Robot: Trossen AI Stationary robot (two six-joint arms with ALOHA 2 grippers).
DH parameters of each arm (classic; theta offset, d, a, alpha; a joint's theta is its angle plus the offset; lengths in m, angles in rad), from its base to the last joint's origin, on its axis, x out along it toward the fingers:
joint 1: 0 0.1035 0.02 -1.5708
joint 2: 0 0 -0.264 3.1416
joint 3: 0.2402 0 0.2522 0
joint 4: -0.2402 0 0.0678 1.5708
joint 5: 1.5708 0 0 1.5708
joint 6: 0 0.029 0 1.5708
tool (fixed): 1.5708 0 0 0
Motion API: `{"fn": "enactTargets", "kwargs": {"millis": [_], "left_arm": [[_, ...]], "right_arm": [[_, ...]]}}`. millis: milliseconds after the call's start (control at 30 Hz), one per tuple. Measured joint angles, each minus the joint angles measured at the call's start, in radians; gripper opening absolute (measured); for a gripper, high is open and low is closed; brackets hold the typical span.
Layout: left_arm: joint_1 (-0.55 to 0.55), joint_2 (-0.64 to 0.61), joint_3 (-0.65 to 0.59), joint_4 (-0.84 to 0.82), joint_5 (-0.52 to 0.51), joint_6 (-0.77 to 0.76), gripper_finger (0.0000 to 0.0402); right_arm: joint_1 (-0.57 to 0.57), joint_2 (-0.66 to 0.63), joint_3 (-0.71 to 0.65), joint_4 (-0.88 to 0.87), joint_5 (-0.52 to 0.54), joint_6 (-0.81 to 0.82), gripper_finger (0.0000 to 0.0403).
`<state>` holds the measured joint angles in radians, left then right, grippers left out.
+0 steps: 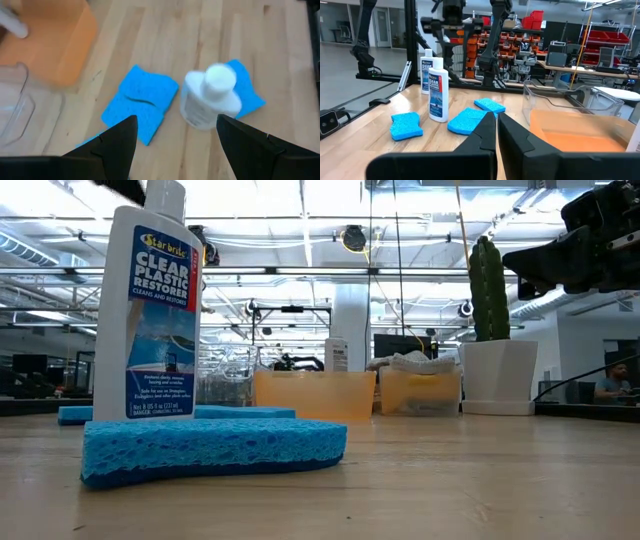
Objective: Pick & Place Kitchen Items
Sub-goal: Put the white plastic restorer bottle into the orange bin
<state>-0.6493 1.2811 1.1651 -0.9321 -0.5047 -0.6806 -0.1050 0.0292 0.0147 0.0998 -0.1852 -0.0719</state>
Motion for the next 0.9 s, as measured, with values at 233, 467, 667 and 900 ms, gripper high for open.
{"fn": "enactTargets", "kwargs": {"millis": [233,467,667,900], "left_arm": [[-0.165,-0.037,-0.156,0.032,-0.072,-0.234,0.0278],[-0.172,-0.038,-0.308,0.178,-0.057,-0.222,0.0278],[-0.162,-0.038,-0.398,0.374,-0.028,-0.185,0.0278],[-0.151,-0.038,-0.493,0.612,-0.027,-0.101,0.0278]], "right_arm": [[0.000,0.000,0.000,0.000,0.000,0.000,0.0000],[0.000,0.000,0.000,0.000,0.000,0.000,0.0000],[0.000,0.000,0.000,0.000,0.000,0.000,0.0000],[0.000,0.000,0.000,0.000,0.000,0.000,0.0000]]}}
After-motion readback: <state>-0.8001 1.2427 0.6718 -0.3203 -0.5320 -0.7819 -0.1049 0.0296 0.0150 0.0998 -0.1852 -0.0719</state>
